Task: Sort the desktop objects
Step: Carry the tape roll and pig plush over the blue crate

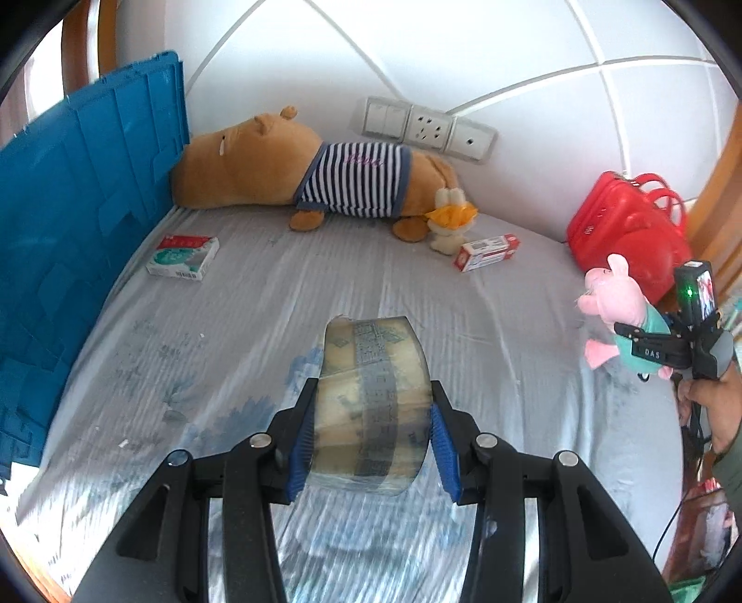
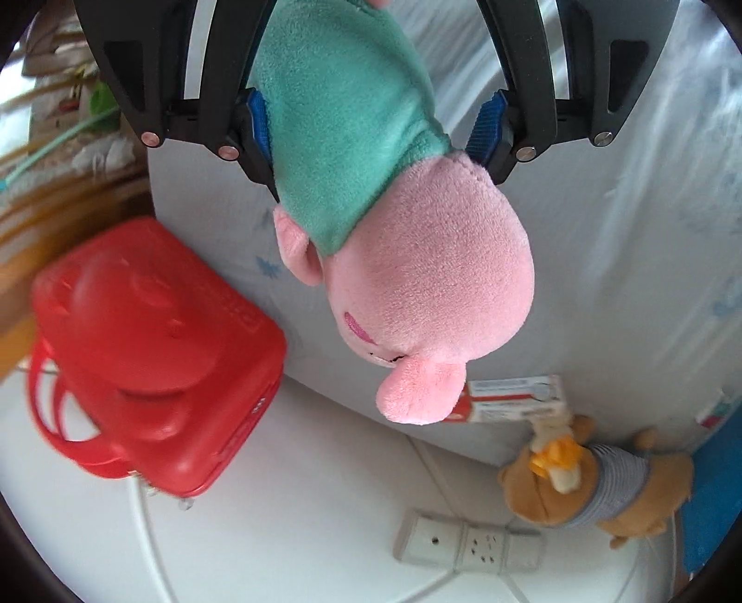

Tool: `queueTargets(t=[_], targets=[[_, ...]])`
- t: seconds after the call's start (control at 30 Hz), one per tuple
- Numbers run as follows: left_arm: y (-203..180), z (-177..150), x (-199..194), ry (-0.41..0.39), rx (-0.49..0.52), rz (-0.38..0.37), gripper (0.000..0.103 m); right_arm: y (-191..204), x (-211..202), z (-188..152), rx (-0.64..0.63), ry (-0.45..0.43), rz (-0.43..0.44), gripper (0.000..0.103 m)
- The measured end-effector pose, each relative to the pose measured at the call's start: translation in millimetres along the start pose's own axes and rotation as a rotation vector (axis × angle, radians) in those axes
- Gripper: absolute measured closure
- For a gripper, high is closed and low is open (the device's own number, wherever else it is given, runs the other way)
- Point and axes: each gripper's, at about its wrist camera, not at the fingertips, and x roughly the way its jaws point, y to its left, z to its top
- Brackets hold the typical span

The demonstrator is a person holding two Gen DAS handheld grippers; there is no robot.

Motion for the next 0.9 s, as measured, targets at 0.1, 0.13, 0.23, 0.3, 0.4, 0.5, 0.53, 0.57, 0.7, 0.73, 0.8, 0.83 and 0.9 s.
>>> queueTargets(t=[0.1, 0.13, 0.23, 0.3, 0.4, 0.5, 0.53, 0.57, 0.7, 0.73, 0.8, 0.83, 0.9], targets=[[8.3, 2.3, -27.2, -0.019, 0.028, -0.031, 0.060, 20.5, -47.4, -14.4, 0.043, -0.010, -0.001, 0.037], [11.6, 2.8, -36.8, -0.024, 0.039, -0.043, 0.060, 28.0, -63.6, -19.2, 0.058, -0.014, -0.002, 0.037], [21.7, 3.8, -67.0, -0.034, 0.079, -0.081, 0.060, 51.7, -112.4, -34.5, 0.108, -0.025, -0.002, 0.037], [27.9, 5.7, -86.2, -0.046, 0.108, -0.100, 0.060, 70.2, -143.7, -45.1, 0.150, -0.037, 0.005, 0.037], [39.4, 5.7, -114.4, -0.059, 0.146, -0.125, 0.060, 102.6, -188.4, -56.8, 0.190, -0.060, 0.011, 0.037], [49.2, 2.0, -137.2, -0.061, 0.184, -0.138, 0.060, 140.3, -234.6, -70.6, 0.210, -0.089, 0.010, 0.037], [51.3, -0.8, -143.9, -0.063, 0.199, -0.138, 0.060, 151.1, -248.4, -74.1, 0.225, -0.099, 0.016, 0.037], [52.3, -3.5, -148.9, -0.065, 0.211, -0.139, 0.060, 161.1, -261.1, -77.7, 0.244, -0.111, 0.025, 0.037], [56.5, -13.1, -171.3, -0.075, 0.227, -0.142, 0.060, 190.3, -300.8, -87.4, 0.304, -0.141, 0.081, 0.037], [57.6, -15.4, -177.0, -0.078, 0.229, -0.143, 0.060, 193.3, -305.9, -88.1, 0.308, -0.146, 0.093, 0.037], [60.1, -18.3, -190.0, -0.099, 0.229, -0.137, 0.060, 204.4, -320.7, -90.3, 0.310, -0.157, 0.115, 0.037], [61.4, -19.5, -196.9, -0.113, 0.228, -0.133, 0.060, 209.2, -327.2, -90.9, 0.308, -0.164, 0.127, 0.037], [65.9, -21.2, -209.8, -0.137, 0.219, -0.119, 0.060, 217.1, -337.9, -91.2, 0.295, -0.180, 0.151, 0.037]])
